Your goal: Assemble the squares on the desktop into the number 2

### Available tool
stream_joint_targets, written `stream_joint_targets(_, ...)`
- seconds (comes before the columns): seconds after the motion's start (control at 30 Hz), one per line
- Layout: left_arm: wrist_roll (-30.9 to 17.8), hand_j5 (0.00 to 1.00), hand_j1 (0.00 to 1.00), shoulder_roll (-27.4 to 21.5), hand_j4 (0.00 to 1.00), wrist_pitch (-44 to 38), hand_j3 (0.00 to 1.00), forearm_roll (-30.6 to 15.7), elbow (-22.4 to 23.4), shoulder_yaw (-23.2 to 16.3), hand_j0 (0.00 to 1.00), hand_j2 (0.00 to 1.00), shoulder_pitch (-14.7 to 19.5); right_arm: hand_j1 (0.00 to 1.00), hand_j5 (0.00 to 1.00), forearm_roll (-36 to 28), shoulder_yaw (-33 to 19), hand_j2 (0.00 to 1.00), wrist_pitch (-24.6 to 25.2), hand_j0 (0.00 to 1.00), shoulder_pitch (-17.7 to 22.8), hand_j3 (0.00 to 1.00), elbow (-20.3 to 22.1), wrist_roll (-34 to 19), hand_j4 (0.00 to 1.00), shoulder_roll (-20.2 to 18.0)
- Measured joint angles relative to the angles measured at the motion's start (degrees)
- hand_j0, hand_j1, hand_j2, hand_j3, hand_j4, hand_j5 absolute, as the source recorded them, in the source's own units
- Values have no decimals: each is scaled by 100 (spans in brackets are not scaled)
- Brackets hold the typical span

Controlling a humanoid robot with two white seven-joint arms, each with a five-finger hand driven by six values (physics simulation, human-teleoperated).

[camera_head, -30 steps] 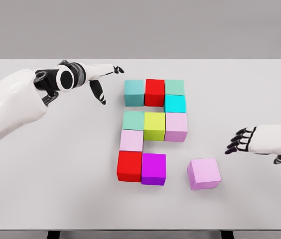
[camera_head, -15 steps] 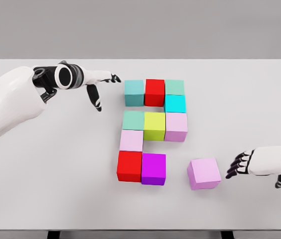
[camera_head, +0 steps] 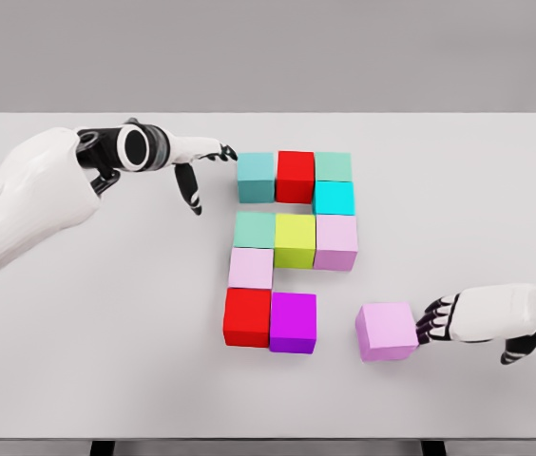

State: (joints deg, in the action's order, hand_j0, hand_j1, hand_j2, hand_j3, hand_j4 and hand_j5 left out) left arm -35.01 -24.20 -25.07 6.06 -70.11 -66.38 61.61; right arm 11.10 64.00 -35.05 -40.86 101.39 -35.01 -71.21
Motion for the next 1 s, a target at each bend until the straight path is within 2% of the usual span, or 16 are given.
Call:
stream_joint_targets(0.17,0,100,100,43,100,6,100,1,39,-1,100,100,0,100,100,123,80,100,39,100,-96,100,-10,34,100,252)
stream_joint_targets(0.4,0,100,100,101,100,9,100,1,53,-1,100,100,9,100,100,-23,175,100,-2,100,-335,100,-1,4,100,495)
stream_joint_targets(0.5,0,100,100,118,100,9,100,0,58,1,100,100,18,100,100,-68,181,100,-4,100,-475,100,-5,2,100,520)
stream_joint_targets(0.8,0,100,100,175,100,41,100,10,360,24,100,100,140,100,100,-103,189,100,-7,100,-554,100,-15,0,100,531)
stream_joint_targets(1.0,0,100,100,115,100,55,100,12,399,73,100,100,193,100,100,-105,181,100,-7,100,-625,100,-23,0,100,348)
